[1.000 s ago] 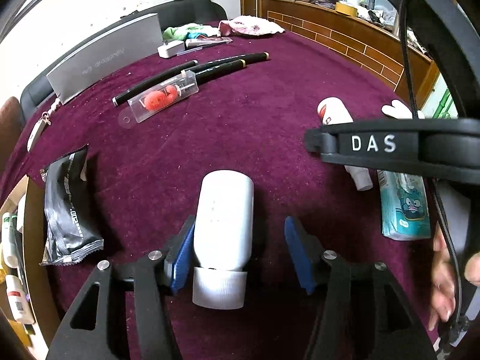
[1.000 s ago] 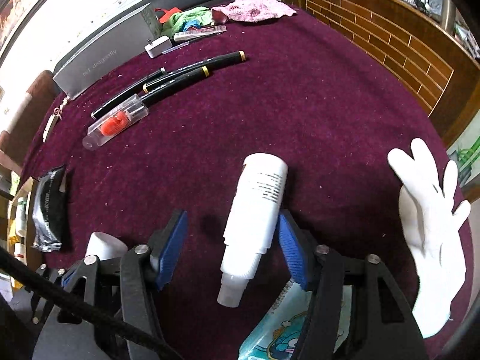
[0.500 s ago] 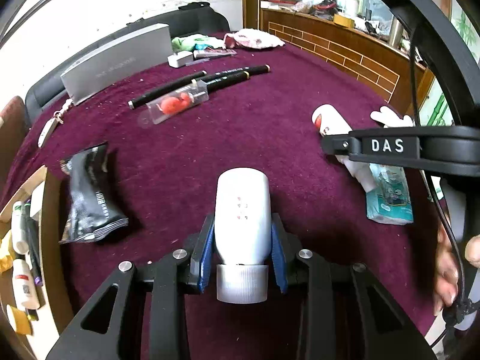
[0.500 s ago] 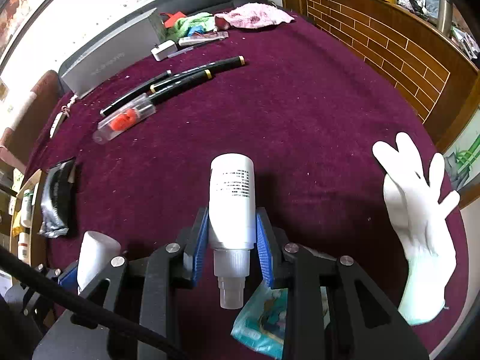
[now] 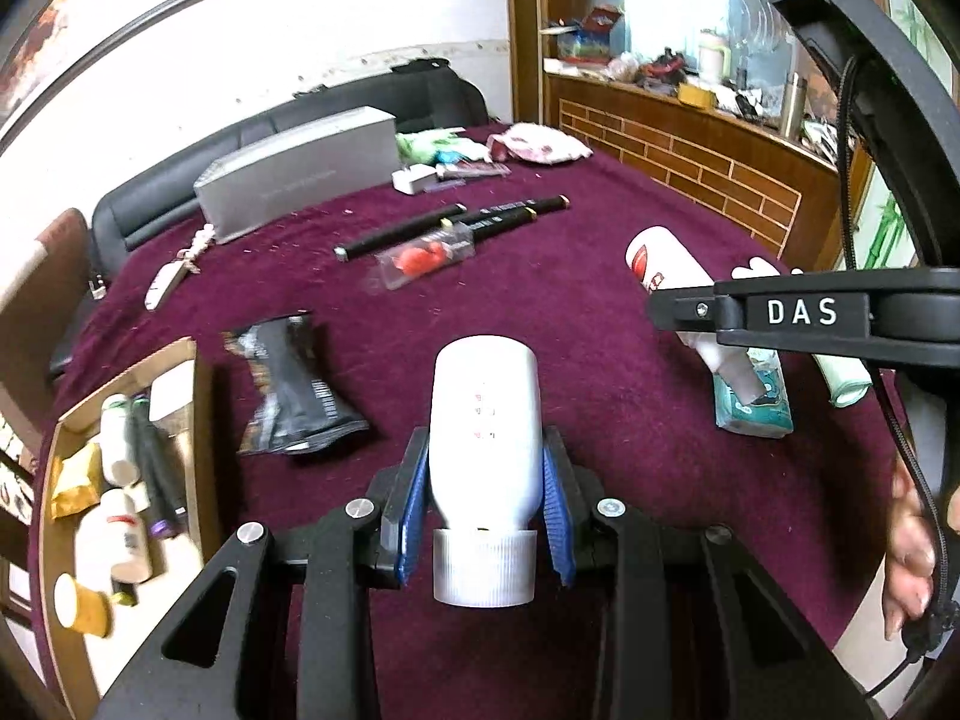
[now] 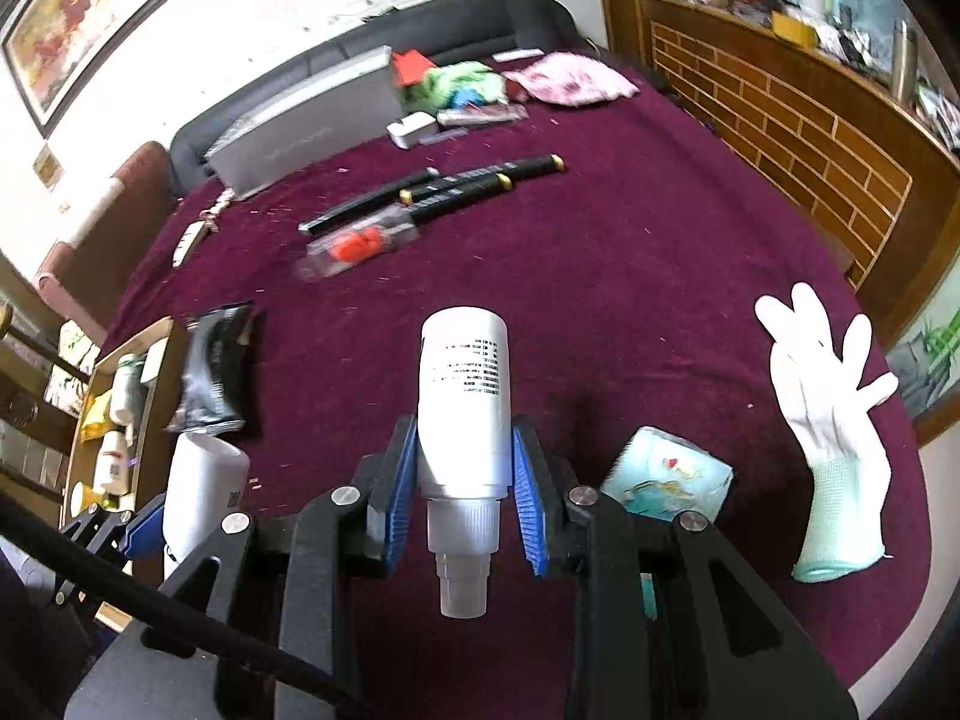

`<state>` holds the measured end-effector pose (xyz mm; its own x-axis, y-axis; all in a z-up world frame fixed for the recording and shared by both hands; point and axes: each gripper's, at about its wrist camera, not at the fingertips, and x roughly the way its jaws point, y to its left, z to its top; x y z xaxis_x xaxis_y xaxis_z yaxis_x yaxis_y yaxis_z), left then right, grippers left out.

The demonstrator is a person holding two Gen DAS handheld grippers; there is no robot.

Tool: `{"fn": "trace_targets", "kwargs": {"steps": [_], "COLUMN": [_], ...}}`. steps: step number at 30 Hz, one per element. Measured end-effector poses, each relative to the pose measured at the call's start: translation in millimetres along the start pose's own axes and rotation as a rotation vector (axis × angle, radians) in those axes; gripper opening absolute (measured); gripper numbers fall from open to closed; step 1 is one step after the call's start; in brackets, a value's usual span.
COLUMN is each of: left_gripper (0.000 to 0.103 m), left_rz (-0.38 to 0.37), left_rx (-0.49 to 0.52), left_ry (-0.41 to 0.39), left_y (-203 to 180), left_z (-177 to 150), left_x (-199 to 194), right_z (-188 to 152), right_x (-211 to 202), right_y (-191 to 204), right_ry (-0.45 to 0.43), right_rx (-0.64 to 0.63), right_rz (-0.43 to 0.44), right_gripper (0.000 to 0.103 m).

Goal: Organize objects
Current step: 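Grasp the white spray bottle with the right gripper while the left gripper holds the white bottle, then place the white bottle in the tray with the left gripper while the right gripper places the spray bottle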

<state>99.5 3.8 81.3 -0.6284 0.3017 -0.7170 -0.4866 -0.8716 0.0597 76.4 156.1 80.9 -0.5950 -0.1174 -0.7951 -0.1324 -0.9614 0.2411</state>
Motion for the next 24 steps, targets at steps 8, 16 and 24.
{"fn": "trace_targets", "kwargs": {"steps": [8, 16, 24], "left_gripper": [0.029, 0.029, 0.029], "left_rz": [0.072, 0.137, 0.203], "left_rx": [-0.079, -0.189, -0.332], "left_ry": [-0.061, -0.083, -0.069], "left_y": [45.2, 102.3, 173.6], "left_z": [-18.2, -38.6, -70.5], "left_x": [-33.9, -50.8, -61.6], "right_z": [-7.2, -14.8, -22.6], "right_x": [-22.5, -24.1, -4.1], "right_y": [52.8, 111.9, 178.2], "right_ry": [-0.029, -0.011, 0.058], "right_rx": [-0.087, -0.171, -0.256], "right_rz": [0.064, 0.138, 0.234], "right_gripper": [0.027, 0.027, 0.028]}}
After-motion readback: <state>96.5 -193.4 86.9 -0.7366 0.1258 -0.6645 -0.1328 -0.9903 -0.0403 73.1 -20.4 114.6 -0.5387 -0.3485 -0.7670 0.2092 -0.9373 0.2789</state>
